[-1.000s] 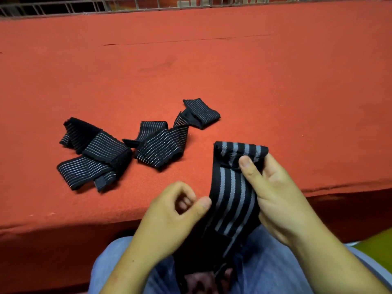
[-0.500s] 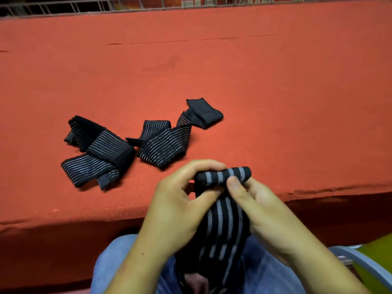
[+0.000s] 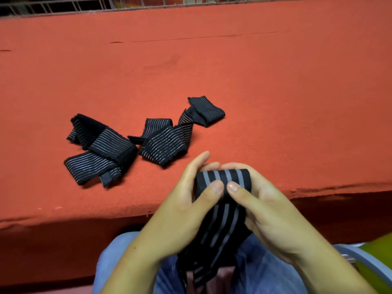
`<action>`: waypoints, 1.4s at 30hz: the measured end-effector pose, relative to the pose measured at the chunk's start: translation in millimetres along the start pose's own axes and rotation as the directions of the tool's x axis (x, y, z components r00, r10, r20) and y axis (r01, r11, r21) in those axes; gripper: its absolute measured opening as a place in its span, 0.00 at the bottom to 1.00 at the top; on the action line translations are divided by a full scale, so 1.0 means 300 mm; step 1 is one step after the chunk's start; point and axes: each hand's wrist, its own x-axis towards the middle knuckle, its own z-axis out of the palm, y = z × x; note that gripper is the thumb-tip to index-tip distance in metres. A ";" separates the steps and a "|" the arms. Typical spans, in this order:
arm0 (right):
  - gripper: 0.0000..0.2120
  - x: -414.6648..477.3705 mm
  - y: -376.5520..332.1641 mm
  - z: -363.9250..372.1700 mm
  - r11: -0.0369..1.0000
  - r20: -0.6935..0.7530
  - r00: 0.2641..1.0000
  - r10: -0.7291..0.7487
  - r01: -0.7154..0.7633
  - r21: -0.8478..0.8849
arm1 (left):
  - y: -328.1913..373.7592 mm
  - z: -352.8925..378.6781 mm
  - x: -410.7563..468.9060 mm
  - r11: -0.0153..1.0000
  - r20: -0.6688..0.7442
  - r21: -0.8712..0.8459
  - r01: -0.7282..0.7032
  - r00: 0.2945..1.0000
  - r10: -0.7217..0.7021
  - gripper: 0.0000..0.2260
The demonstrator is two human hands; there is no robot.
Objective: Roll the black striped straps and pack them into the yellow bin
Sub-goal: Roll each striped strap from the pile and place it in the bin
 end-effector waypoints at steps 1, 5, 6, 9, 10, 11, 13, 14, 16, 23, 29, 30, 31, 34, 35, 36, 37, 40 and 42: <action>0.11 -0.001 0.002 0.003 1.000 0.013 1.000 -0.010 0.010 -0.025 | 0.000 0.005 0.001 1.000 -0.013 0.001 0.022 1.000 -0.022 0.28; 0.12 0.007 0.006 0.018 0.998 0.023 1.000 -0.021 0.022 -0.064 | 0.015 0.028 -0.002 0.995 -0.050 -0.103 0.013 0.999 -0.018 0.26; 0.12 0.008 0.007 0.023 0.997 0.020 0.999 -0.030 0.032 -0.068 | 0.020 0.035 -0.003 0.992 -0.063 -0.123 -0.005 0.998 -0.002 0.24; 0.13 0.006 0.007 0.035 0.985 -0.008 0.996 -0.093 0.091 -0.147 | 0.034 0.043 0.000 0.990 -0.087 -0.136 -0.043 0.996 0.031 0.22; 0.13 0.004 0.006 0.035 0.977 -0.019 0.992 -0.122 0.117 -0.177 | 0.031 0.041 0.002 0.991 -0.079 -0.125 -0.035 0.997 0.026 0.22; 0.13 0.004 0.004 0.034 0.970 -0.028 0.988 -0.149 0.140 -0.198 | 0.026 0.038 0.005 0.993 -0.061 -0.114 -0.017 0.998 0.010 0.22; 0.12 0.004 0.004 0.028 0.962 -0.042 0.984 -0.172 0.159 -0.223 | 0.013 0.024 0.010 0.997 -0.026 -0.079 0.020 0.999 -0.022 0.23; 0.11 0.004 0.006 0.023 0.962 -0.050 0.984 -0.169 0.154 -0.227 | 0.009 0.016 0.013 0.998 -0.030 -0.052 0.019 0.999 -0.020 0.22; 0.10 0.005 0.010 0.016 0.965 -0.064 0.983 -0.173 0.156 -0.212 | 0.005 0.001 0.018 1.000 -0.066 -0.026 -0.007 0.998 0.005 0.20; 0.18 0.006 0.015 0.016 0.967 -0.088 0.995 -0.052 0.029 -0.253 | 0.003 -0.014 0.021 0.994 -0.168 0.000 -0.110 0.980 0.109 0.19; 0.41 0.019 0.013 0.003 0.945 -0.143 0.987 0.067 -0.109 -0.308 | -0.005 0.022 0.013 0.970 -0.200 0.105 -0.221 0.950 0.238 0.20; 0.41 0.022 0.007 0.002 0.946 -0.134 0.988 0.081 -0.118 -0.303 | -0.009 0.022 0.012 0.965 -0.204 0.110 -0.236 0.945 0.255 0.20; 0.41 0.021 0.004 -0.001 0.948 -0.129 0.987 0.090 -0.125 -0.293 | -0.015 0.020 0.014 0.962 -0.207 0.106 -0.253 0.940 0.270 0.20; 0.33 0.020 0.002 -0.009 0.969 -0.144 0.986 0.079 -0.110 -0.221 | -0.025 0.007 0.020 0.961 -0.177 0.084 -0.262 0.946 0.274 0.19; 0.28 0.018 0.001 -0.008 0.979 -0.147 0.987 0.064 -0.090 -0.181 | -0.027 0.006 0.021 0.969 -0.155 0.057 -0.240 0.957 0.246 0.19; 0.23 0.018 0.001 -0.005 0.986 -0.149 0.988 0.048 -0.071 -0.150 | -0.027 0.006 0.022 0.981 -0.137 0.005 -0.194 0.972 0.193 0.19; 0.20 0.017 0.002 -0.004 0.990 -0.155 0.987 0.034 -0.055 -0.130 | -0.025 0.006 0.021 0.988 -0.117 -0.076 -0.132 0.986 0.122 0.19; 0.19 0.020 0.005 -0.006 0.997 -0.181 0.984 0.002 -0.016 -0.077 | -0.036 0.011 0.023 0.971 -0.008 -0.234 0.050 0.999 -0.054 0.24; 0.20 0.024 0.001 -0.010 0.999 -0.211 0.977 -0.031 0.021 -0.050 | -0.057 0.017 0.022 0.982 0.035 -0.177 0.070 0.997 -0.065 0.25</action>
